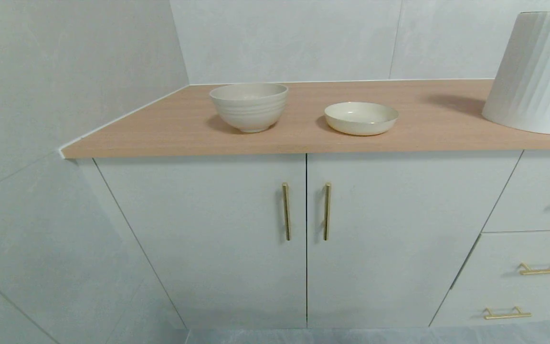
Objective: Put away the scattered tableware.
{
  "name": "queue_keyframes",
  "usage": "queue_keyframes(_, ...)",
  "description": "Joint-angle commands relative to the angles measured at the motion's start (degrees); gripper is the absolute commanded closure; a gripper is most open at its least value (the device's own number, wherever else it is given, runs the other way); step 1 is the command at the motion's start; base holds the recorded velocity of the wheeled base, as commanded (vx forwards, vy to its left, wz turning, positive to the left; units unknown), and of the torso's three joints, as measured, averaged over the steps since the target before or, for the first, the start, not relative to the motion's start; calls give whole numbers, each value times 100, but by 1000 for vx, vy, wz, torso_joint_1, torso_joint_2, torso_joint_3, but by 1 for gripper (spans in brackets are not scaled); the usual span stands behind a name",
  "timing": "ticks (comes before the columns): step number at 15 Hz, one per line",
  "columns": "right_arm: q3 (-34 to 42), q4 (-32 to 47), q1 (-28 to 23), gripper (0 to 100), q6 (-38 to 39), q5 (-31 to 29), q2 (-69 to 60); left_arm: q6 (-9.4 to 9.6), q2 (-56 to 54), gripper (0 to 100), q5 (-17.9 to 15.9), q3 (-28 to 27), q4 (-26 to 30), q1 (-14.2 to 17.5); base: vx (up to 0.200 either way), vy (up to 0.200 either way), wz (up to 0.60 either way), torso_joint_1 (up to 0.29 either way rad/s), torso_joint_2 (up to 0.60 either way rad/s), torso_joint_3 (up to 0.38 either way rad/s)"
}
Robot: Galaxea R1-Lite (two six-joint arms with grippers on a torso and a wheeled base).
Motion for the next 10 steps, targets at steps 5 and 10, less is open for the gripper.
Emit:
queue_keyframes(5,-844,-9,99,0,62,302,475,-1,0,0,1,1,-2,-1,0,0,0,0,0,0)
queue_keyframes(10,-2610,-88,529,0,396,1787,4790,-1,0,0,1,1,-2,8,0,0,0,0,0,0)
